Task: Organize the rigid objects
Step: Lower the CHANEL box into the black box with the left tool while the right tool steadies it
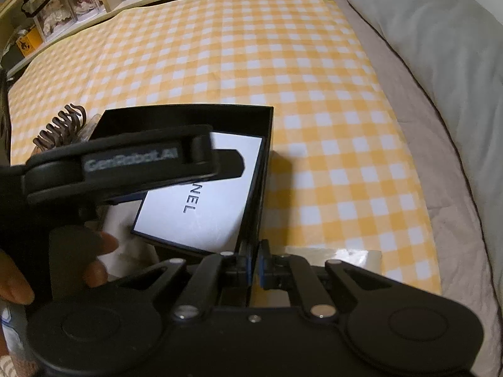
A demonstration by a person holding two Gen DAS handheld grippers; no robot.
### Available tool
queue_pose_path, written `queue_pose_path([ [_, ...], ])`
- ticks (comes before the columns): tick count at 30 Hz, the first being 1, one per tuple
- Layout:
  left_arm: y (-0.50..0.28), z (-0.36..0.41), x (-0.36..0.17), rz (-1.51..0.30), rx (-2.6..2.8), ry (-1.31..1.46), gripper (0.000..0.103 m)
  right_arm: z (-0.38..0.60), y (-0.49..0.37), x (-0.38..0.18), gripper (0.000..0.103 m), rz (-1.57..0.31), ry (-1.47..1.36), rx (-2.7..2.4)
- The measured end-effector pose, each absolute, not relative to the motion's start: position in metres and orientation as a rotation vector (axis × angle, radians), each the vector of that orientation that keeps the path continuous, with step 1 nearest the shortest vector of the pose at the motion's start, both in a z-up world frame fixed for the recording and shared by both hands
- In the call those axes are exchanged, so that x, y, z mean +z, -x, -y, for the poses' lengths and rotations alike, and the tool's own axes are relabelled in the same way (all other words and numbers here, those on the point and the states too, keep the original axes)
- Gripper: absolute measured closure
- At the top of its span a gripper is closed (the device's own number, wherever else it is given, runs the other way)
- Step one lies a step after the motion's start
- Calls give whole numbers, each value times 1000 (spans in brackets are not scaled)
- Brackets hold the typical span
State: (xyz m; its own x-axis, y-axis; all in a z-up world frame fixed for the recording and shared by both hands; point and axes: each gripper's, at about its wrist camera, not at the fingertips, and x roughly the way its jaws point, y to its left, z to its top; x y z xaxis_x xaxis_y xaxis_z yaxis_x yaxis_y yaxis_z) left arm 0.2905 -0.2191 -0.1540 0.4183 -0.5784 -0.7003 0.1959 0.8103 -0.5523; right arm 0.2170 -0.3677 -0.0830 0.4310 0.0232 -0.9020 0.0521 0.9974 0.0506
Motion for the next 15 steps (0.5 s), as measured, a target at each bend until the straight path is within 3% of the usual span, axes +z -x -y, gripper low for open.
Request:
queue_pose_path([
  [3, -285, 210, -150, -1043, -515, 400, 15, 372, -220, -83, 96, -1135, -86, 0],
  [7, -273, 198, -149, -1075, -537, 383, 23, 375, -218, -81, 80, -1151, -71, 27],
  [11, -266, 199, -149, -1092, -581, 321, 34, 374, -212, -86, 83, -1184, -67, 34],
  [13, -264, 202, -152, -1101, -590, 322, 41, 374, -210, -88, 92, -1183, -68, 42],
  [15, -263, 206, -153, -1086, -576, 319, 41, 374, -213, -89, 96, -1175, -63, 46],
])
